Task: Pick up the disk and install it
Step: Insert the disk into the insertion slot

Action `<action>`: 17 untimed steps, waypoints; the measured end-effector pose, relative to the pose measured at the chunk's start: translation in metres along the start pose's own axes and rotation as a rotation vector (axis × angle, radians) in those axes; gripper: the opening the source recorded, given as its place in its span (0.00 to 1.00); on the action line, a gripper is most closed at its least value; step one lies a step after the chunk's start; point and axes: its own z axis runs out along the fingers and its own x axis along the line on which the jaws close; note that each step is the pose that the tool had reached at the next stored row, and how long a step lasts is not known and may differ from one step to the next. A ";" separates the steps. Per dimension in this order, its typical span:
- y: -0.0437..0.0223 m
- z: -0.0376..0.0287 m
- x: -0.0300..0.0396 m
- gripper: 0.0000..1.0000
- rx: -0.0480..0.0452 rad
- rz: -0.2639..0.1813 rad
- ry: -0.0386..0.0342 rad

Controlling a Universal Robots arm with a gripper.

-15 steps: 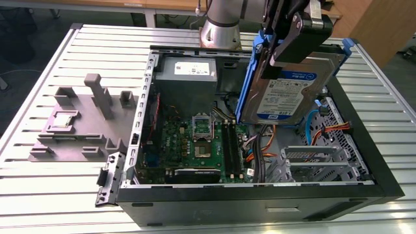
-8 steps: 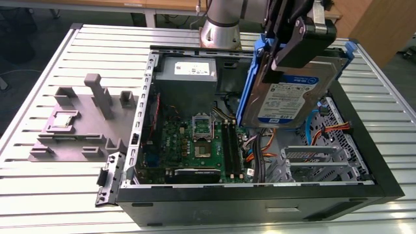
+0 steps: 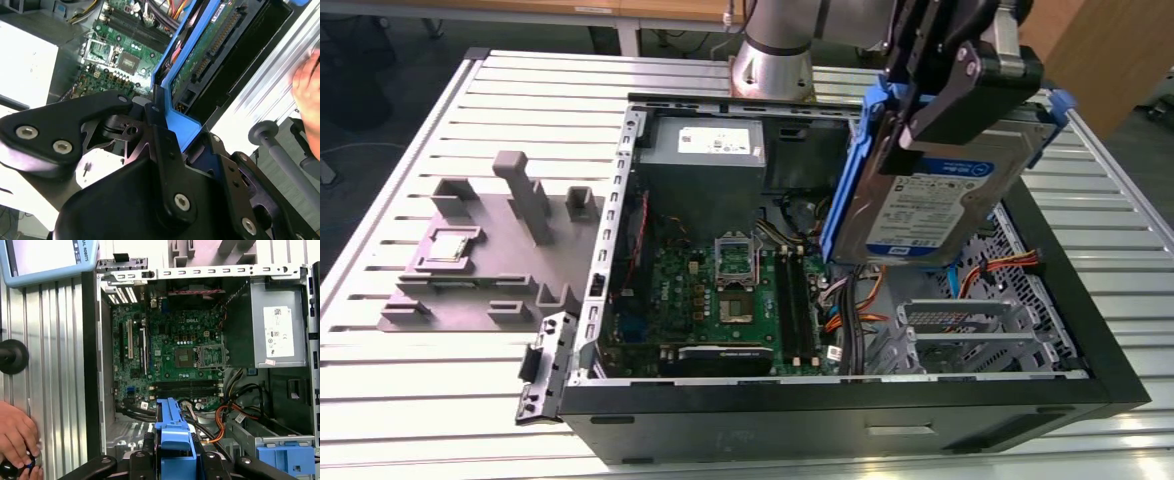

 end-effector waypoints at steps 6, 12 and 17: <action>-0.0072 0.0023 0.0044 0.37 0.0000 0.000 -0.0001; -0.0149 0.0058 0.0147 0.37 0.0000 0.000 0.0001; -0.0290 0.0090 0.0164 0.37 0.0000 0.000 0.0000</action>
